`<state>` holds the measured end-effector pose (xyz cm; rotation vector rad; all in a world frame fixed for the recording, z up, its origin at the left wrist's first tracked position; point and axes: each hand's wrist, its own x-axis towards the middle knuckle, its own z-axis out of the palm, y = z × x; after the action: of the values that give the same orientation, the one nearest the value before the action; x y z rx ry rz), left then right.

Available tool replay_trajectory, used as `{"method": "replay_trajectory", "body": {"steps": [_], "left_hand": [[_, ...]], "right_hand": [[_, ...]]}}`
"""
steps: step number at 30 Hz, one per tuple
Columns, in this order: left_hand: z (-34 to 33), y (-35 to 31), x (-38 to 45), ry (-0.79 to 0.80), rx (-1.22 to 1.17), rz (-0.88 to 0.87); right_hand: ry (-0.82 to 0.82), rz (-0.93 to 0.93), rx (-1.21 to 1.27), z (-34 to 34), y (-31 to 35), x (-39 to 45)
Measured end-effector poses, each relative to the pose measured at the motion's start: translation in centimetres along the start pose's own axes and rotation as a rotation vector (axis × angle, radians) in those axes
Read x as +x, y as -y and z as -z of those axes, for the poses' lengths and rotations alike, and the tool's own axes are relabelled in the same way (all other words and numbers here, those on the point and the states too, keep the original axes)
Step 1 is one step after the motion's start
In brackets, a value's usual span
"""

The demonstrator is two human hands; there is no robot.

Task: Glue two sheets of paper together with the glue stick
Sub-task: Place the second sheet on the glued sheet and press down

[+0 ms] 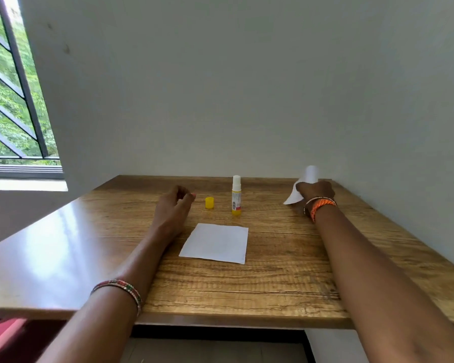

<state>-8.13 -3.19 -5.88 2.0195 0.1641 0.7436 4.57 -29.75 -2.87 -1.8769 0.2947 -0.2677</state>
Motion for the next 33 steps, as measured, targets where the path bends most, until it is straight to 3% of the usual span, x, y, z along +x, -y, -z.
{"method": "replay_trajectory", "body": {"steps": [4,7,10,14,22,30,33], "left_hand": [[0.0,-1.5,-2.0,-0.184,0.303,-0.174],[-0.3,-2.3,-3.5,-0.073,0.378,-0.207],[-0.4,-2.7,-5.0,0.092,0.364,-0.149],[0.1,-3.7,-6.8,0.178,0.176,-0.171],[1.1,-4.1,-7.3,0.209,-0.222,-0.044],[2.1,-3.6,-6.6,0.198,-0.317,0.025],[4.6,-1.7,-5.6,0.218,-0.133,0.023]], "right_hand": [[-0.021,-0.104,0.401,2.1,-0.8,-2.1],[0.062,-0.126,0.664,3.3,-0.8,-4.6],[0.204,-0.083,0.752,3.5,-0.3,-8.3],[0.408,0.012,0.694,1.8,0.0,-13.2],[0.539,0.172,0.503,-1.8,1.5,-17.6],[0.556,0.133,0.424,-0.9,1.0,-14.8],[0.563,0.069,0.422,-0.8,0.3,-14.6]]}}
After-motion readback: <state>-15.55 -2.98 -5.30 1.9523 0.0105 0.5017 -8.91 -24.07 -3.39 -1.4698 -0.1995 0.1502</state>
